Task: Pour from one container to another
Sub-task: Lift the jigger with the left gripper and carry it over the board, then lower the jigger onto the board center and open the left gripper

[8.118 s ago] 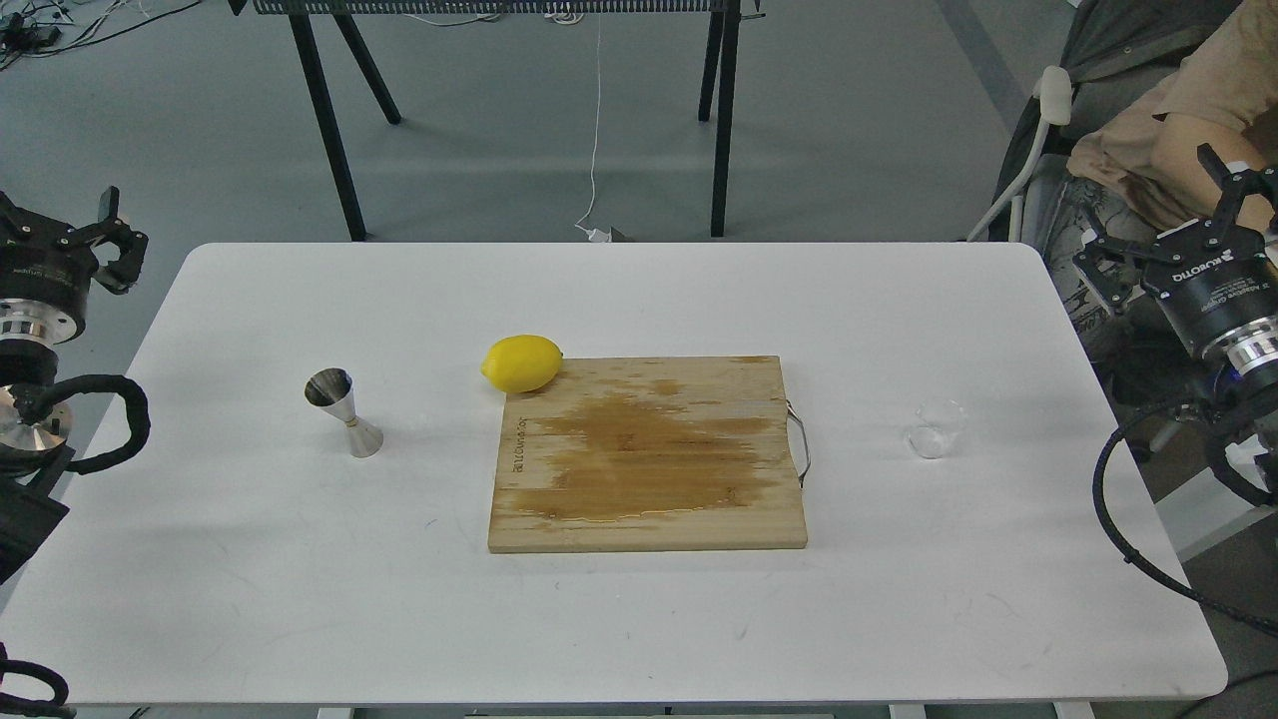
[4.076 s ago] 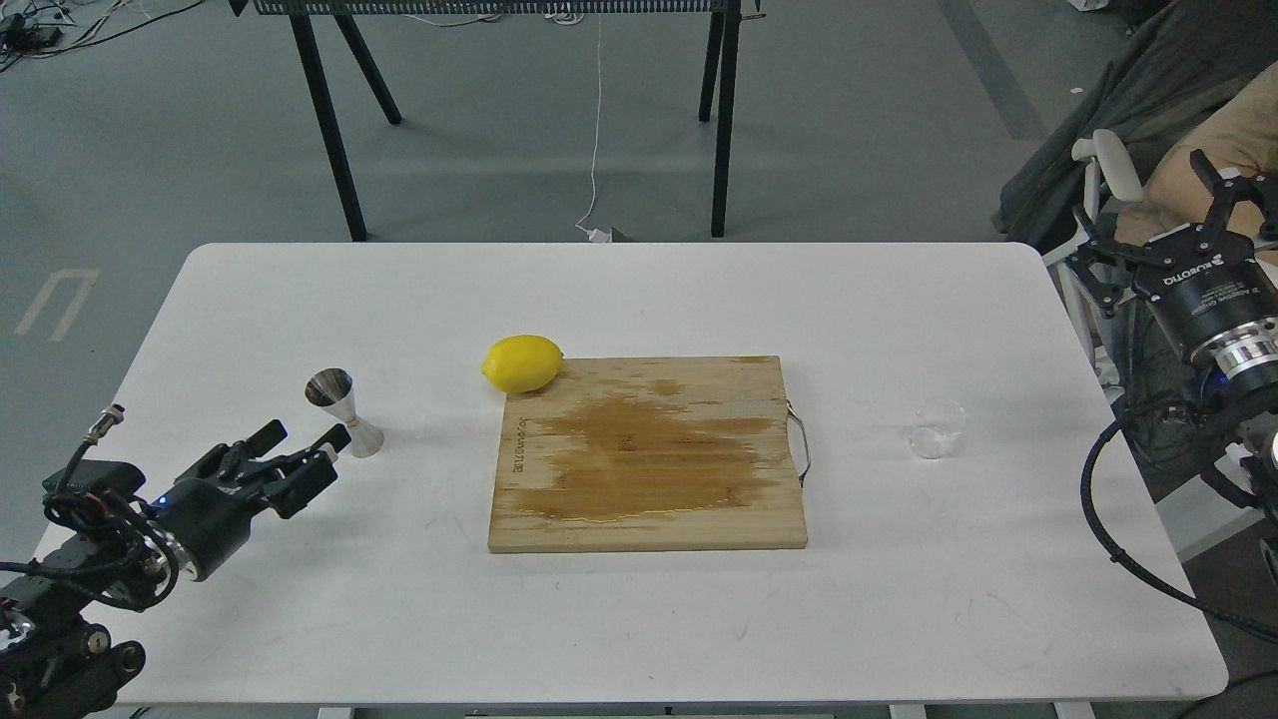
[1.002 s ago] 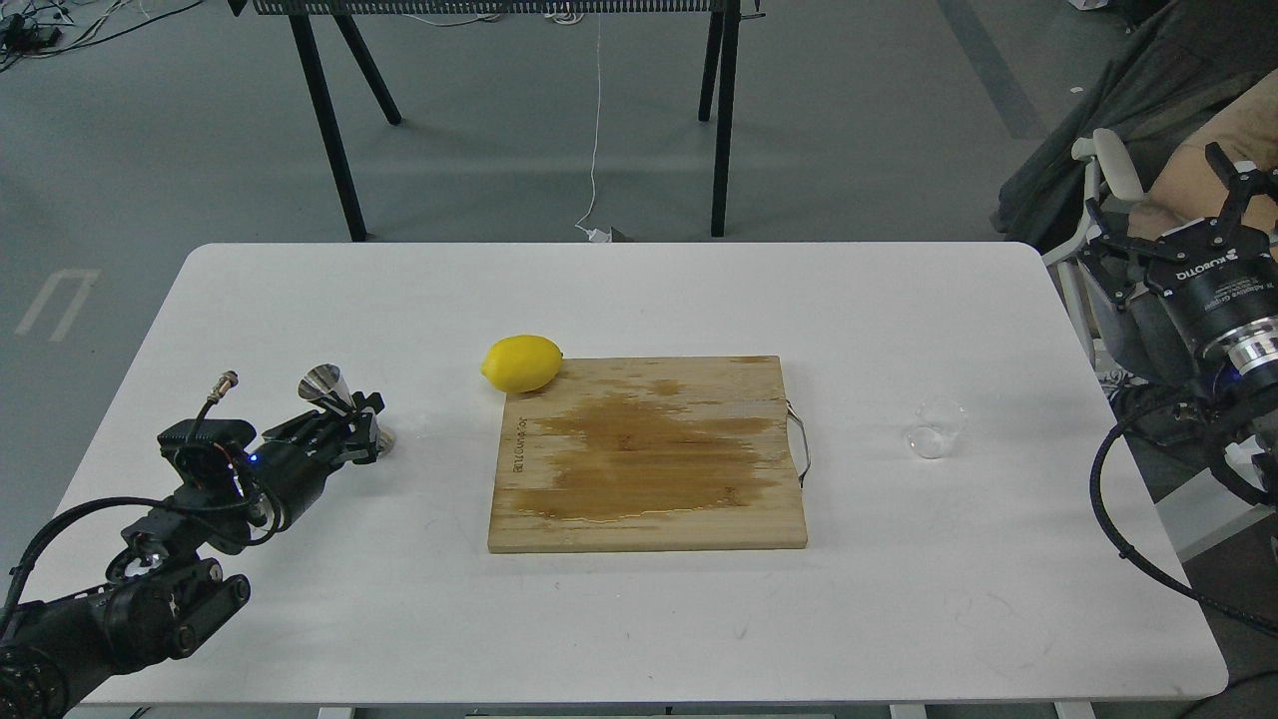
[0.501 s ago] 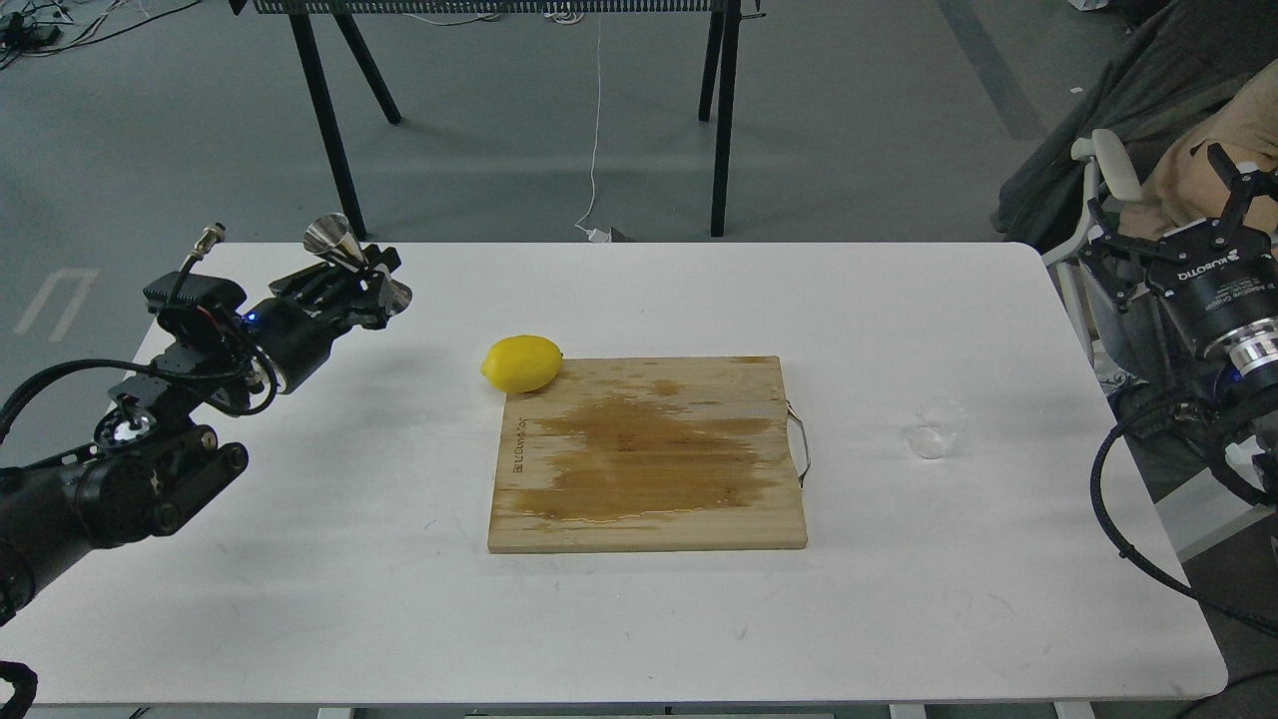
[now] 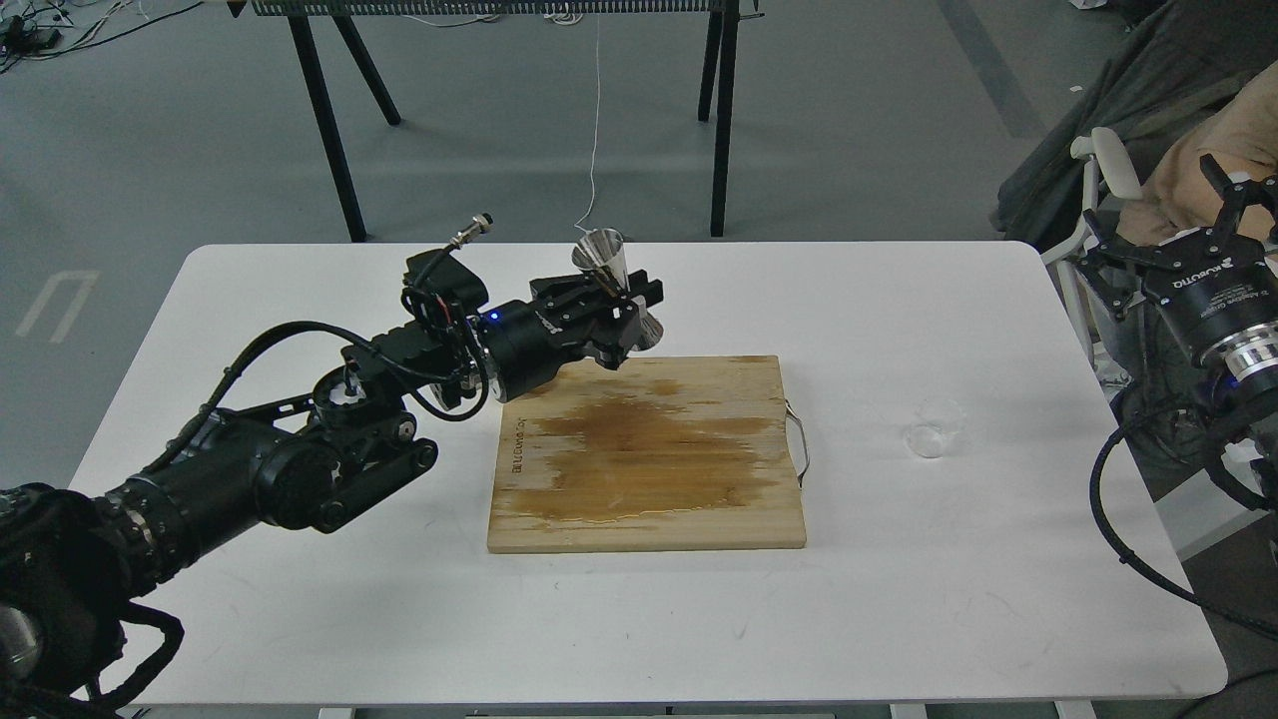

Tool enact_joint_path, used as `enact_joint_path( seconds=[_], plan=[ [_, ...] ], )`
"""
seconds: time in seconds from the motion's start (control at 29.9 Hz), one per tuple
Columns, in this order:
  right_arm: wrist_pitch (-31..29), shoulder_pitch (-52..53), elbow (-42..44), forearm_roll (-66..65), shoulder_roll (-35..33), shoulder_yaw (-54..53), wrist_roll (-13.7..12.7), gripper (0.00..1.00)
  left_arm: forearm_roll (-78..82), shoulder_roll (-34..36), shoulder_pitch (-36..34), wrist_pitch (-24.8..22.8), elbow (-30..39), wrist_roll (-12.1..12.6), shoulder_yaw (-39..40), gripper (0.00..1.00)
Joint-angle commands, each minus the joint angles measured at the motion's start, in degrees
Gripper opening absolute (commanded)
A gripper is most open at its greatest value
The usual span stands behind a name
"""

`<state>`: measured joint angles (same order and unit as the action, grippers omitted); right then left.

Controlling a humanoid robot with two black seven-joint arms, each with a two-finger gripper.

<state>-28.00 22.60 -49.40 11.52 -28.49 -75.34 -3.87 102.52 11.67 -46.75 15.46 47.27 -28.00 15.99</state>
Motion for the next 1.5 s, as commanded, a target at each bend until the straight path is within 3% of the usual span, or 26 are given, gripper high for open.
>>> enact_joint_path(
  seconds=[0.0,0.23,0.43,0.77,1.47],
  plan=[
    [0.0,-0.01,0.1,0.0,-0.17,-0.07,0.01,0.99,1.19,-3.14,2.01,0.09,-0.16,0.0,-0.35,0.09],
    [0.0,-0.01,0.1,0.0,-0.17,-0.07,0.01,0.99,2.78,-7.53,4.21,0.53,-2.79,0.0,-0.44,0.09],
    [0.0,-0.01,0.1,0.0,-0.26,-0.16,0.01,0.99,4.62,-11.67,4.83,2.46,-10.78,0.0,-0.53,0.09],
    [0.0,-0.1,0.1,0.09,-0.96,-0.25,0.01,0.99,4.36,-11.67,4.83,4.57,-17.56,0.0,-4.04,0.09],
    [0.0,-0.1,0.01,0.09,-0.87,-0.6,0.01,0.99,4.27,-11.67,5.62,6.68,-20.55,0.0,-5.01,0.13]
  ],
)
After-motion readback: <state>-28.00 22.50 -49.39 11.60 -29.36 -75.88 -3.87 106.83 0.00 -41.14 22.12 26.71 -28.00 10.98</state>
